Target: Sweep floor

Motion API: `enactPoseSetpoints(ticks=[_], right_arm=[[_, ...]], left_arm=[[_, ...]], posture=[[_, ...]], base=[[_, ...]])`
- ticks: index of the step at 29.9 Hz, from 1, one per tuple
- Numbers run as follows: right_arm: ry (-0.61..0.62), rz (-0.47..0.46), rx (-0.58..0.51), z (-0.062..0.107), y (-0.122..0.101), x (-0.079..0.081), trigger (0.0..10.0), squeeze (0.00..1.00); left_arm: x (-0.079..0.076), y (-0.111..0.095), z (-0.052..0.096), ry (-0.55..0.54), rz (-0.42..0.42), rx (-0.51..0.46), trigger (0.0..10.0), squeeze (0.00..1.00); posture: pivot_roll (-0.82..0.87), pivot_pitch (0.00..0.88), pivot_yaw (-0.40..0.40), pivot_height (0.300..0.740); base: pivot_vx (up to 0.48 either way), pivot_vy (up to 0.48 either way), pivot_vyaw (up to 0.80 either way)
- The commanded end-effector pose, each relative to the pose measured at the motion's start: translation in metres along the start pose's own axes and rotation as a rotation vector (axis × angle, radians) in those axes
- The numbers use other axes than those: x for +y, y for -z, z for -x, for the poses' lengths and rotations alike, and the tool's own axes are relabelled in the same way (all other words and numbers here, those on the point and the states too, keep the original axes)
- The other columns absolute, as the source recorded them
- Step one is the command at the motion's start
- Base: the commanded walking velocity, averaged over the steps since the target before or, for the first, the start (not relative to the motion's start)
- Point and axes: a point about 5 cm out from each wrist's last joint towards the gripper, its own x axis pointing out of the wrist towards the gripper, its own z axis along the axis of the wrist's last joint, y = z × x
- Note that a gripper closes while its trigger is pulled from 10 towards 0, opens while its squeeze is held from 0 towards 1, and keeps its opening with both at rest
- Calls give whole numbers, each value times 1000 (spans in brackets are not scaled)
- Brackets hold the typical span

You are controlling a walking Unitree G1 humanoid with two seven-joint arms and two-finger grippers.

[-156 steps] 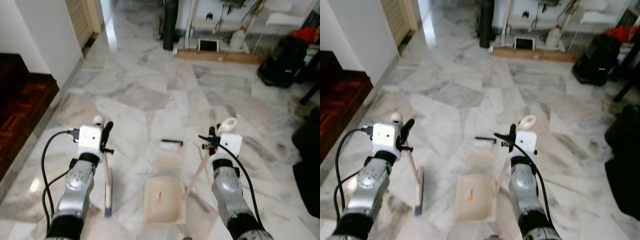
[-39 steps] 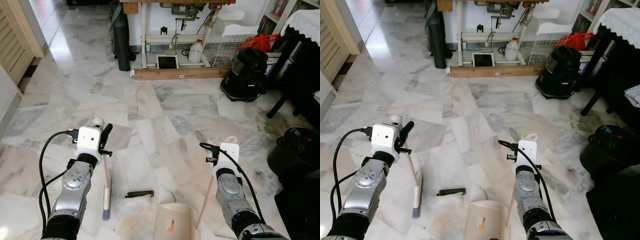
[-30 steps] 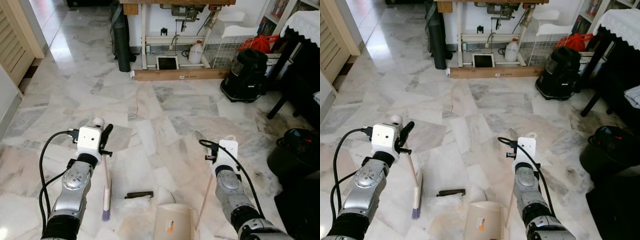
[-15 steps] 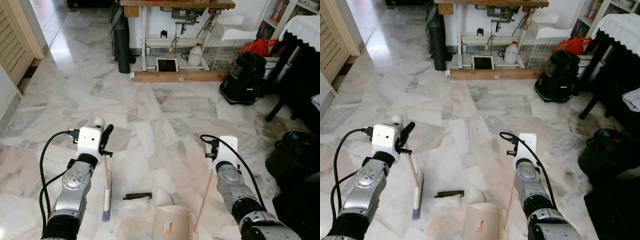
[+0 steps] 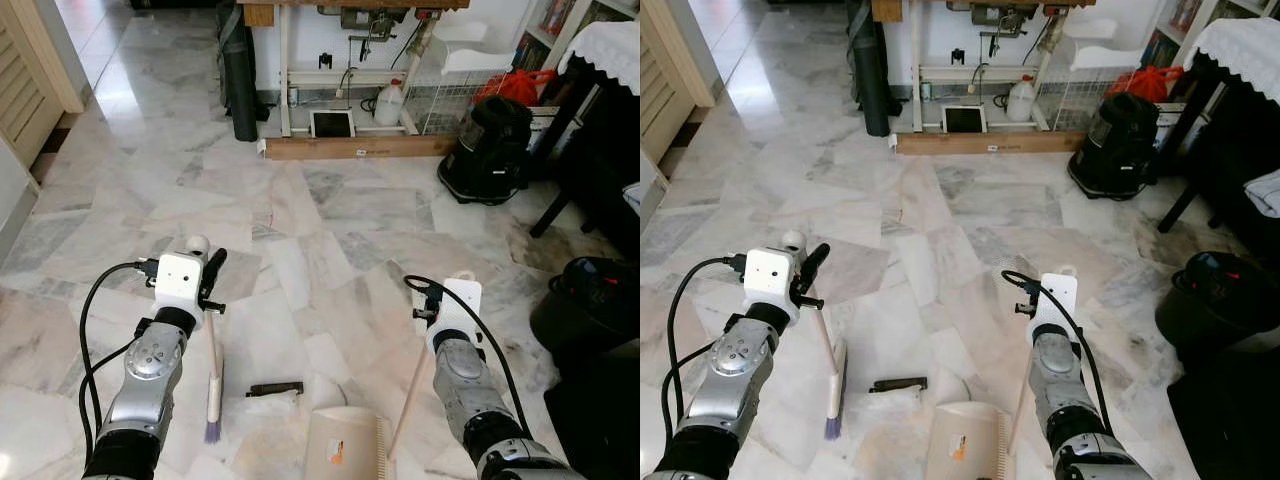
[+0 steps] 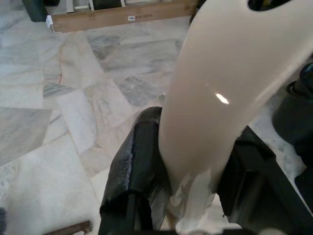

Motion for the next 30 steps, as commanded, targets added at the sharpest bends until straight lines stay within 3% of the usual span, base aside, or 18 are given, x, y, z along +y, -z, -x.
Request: enactPoseSetpoints(ticks=[1,7,20,30], right_arm=[[-12,-32,-23,2,-1,3,10000,0],[-24,-48,-106,2,-12,5,10000,0],[-47,-2,-83,3,-5,7,10000,0],[-57,30,-35,8,10,7,10000,0]], left_arm=[[2,-9,-3,-11,0,-40,10000,0],[1,-8,-2,-2,-7,-41,10000,0],[0,-8,-3,-1,-8,-36,10000,0],[-4,0,-2,63,11,13,10000,0]], posture=[[-36,112,-44,740],[-36,112,-44,740],[-38,113,-45,740],[-35,116,-44,740]], base=[[0,0,0],[0,0,0],[0,0,0],[0,0,0]])
